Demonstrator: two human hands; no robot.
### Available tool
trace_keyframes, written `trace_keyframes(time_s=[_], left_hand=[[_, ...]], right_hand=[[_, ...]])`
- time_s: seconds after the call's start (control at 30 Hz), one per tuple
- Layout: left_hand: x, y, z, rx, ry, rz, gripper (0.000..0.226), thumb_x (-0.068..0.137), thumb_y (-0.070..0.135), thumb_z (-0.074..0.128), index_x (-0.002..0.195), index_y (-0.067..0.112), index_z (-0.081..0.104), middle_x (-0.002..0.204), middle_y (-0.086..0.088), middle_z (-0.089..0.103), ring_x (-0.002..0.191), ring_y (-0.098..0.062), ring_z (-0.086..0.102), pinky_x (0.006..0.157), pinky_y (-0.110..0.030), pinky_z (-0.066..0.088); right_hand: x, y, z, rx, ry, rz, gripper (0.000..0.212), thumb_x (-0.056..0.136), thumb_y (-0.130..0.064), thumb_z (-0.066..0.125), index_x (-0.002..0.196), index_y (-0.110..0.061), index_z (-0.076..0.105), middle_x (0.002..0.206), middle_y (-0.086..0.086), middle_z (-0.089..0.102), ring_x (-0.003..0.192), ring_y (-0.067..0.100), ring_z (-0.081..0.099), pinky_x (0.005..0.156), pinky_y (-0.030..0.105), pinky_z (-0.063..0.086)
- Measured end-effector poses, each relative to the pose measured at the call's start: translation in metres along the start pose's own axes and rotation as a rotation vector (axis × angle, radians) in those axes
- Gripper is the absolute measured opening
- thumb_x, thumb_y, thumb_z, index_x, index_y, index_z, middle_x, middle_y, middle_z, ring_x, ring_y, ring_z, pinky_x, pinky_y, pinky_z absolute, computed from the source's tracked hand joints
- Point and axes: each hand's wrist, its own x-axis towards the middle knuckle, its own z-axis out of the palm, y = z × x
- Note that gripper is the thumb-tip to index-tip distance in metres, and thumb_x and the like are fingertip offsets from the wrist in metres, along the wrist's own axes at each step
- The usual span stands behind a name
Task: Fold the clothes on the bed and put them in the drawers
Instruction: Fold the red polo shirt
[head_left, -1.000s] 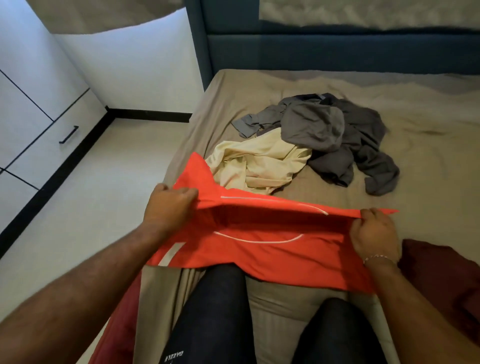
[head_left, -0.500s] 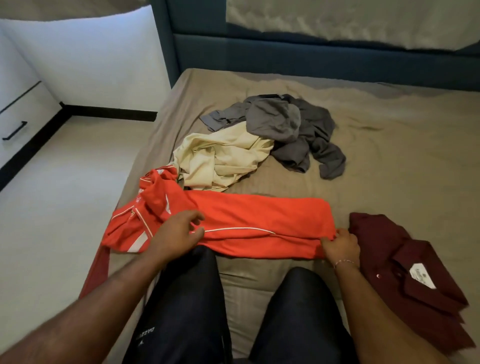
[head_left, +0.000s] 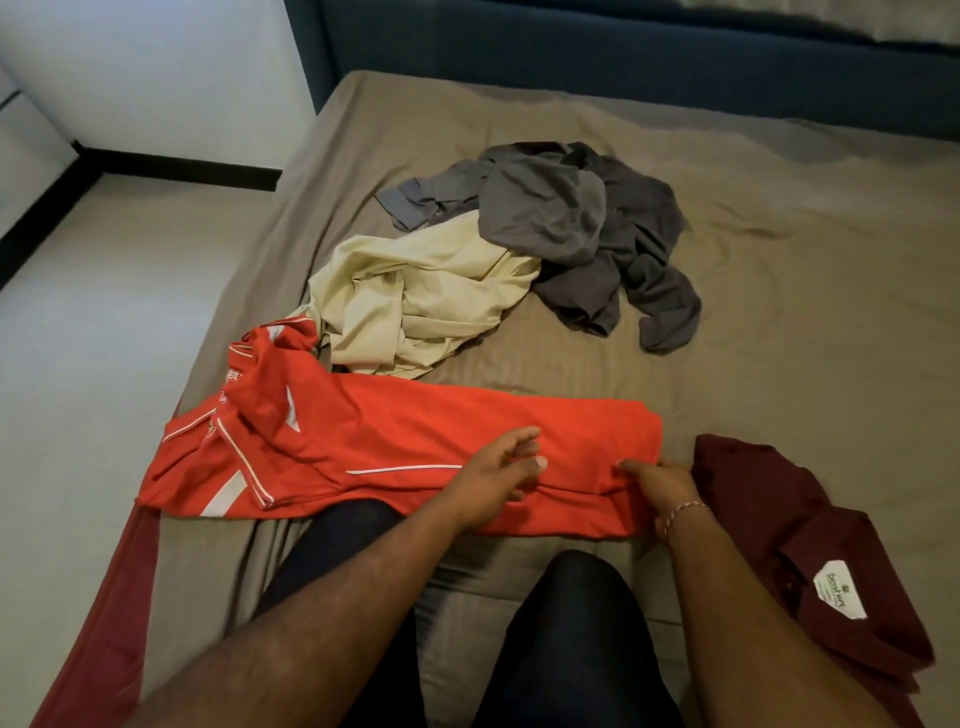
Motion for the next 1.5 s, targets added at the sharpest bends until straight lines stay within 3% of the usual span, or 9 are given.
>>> trace_keyframes(time_s=[0.13, 0.37, 0.43, 0.6, 0.77, 0.87, 1.0, 1.33, 1.5], left_hand=[[0.019, -0.005, 0.012, -0.150, 0.016, -0.192, 0.046, 0.105, 0.043, 0.053, 0.150, 0.038, 0.043, 0.132, 0.012, 0.057, 0.117, -0.014, 0.059, 0.083, -0.034, 0.046], [0.031, -0.011, -0.002, -0.565, 0.078, -0.272, 0.056, 0.100, 0.072, 0.033, 0.131, 0.037, 0.063, 0.132, -0.001, 0.067, 0.108, -0.021, 0.069, 0.086, -0.044, 0.053], [0.029, -0.019, -0.013, -0.759, 0.088, -0.222, 0.063, 0.100, 0.068, 0.040, 0.119, 0.021, 0.078, 0.128, -0.016, 0.071, 0.107, -0.029, 0.073, 0.089, -0.046, 0.058], [0.018, -0.023, -0.037, -0.821, 0.261, -0.109, 0.055, 0.099, 0.042, 0.060, 0.140, 0.006, 0.062, 0.135, -0.023, 0.066, 0.122, -0.036, 0.067, 0.101, -0.053, 0.056], [0.003, -0.020, -0.056, -0.414, 0.510, 0.134, 0.056, 0.101, 0.025, 0.060, 0.154, 0.021, 0.045, 0.149, -0.004, 0.056, 0.132, -0.014, 0.057, 0.109, -0.030, 0.046], [-0.010, -0.025, -0.058, -0.077, 0.455, 0.194, 0.055, 0.100, 0.016, 0.064, 0.152, 0.020, 0.048, 0.154, -0.002, 0.050, 0.137, -0.009, 0.050, 0.109, -0.019, 0.041], [-0.013, -0.039, -0.051, 0.282, 0.268, 0.164, 0.065, 0.096, 0.023, 0.071, 0.155, 0.015, 0.045, 0.161, -0.007, 0.042, 0.150, -0.017, 0.037, 0.126, -0.038, 0.028], [0.027, -0.008, 0.050, 0.038, -0.091, 0.122, 0.055, 0.112, 0.026, 0.044, 0.163, 0.012, 0.028, 0.168, -0.003, 0.026, 0.153, -0.011, 0.025, 0.123, -0.020, 0.017], [0.037, -0.001, 0.087, -0.394, -0.147, 0.032, 0.042, 0.113, 0.027, 0.039, 0.150, 0.011, 0.049, 0.151, -0.001, 0.051, 0.136, -0.009, 0.053, 0.119, -0.028, 0.038]], right_hand=[[-0.010, -0.015, 0.008, 0.065, -0.146, -0.124, 0.032, 0.083, 0.007, 0.074, 0.113, -0.002, 0.072, 0.108, 0.023, 0.075, 0.098, 0.037, 0.071, 0.095, 0.058, 0.057], [-0.087, -0.044, 0.059, -0.258, -0.457, -0.747, 0.029, 0.087, -0.017, 0.074, 0.109, -0.034, 0.068, 0.082, -0.007, 0.069, 0.073, 0.007, 0.061, 0.073, 0.025, 0.052], [-0.100, -0.037, 0.068, -0.199, -0.526, -0.725, 0.025, 0.086, -0.034, 0.074, 0.111, -0.034, 0.070, 0.068, -0.005, 0.058, 0.064, 0.009, 0.054, 0.063, 0.027, 0.049], [-0.070, -0.011, 0.067, -0.002, 0.049, -0.393, 0.015, 0.091, -0.011, 0.072, 0.102, -0.017, 0.063, 0.079, -0.003, 0.061, 0.081, 0.012, 0.066, 0.083, 0.038, 0.053], [-0.066, 0.015, 0.086, -0.008, -0.203, -0.098, 0.049, 0.087, -0.025, 0.082, 0.126, -0.012, 0.056, 0.121, 0.008, 0.062, 0.108, 0.027, 0.064, 0.091, 0.039, 0.055], [-0.077, 0.010, 0.100, 0.160, -0.292, -0.028, 0.043, 0.086, -0.018, 0.082, 0.120, 0.002, 0.065, 0.114, 0.022, 0.073, 0.108, 0.040, 0.070, 0.098, 0.055, 0.056], [-0.095, -0.002, 0.106, 0.352, -0.512, 0.099, 0.034, 0.095, -0.007, 0.067, 0.127, 0.003, 0.064, 0.118, 0.031, 0.070, 0.106, 0.043, 0.068, 0.100, 0.064, 0.052], [-0.098, -0.037, 0.018, 0.514, -0.265, -0.113, 0.025, 0.096, -0.002, 0.062, 0.120, 0.000, 0.068, 0.102, 0.021, 0.075, 0.077, 0.025, 0.073, 0.071, 0.037, 0.062], [-0.098, -0.054, -0.005, 0.355, -0.103, -0.323, 0.023, 0.094, -0.002, 0.067, 0.117, -0.002, 0.068, 0.099, 0.015, 0.076, 0.076, 0.017, 0.071, 0.071, 0.031, 0.058]])
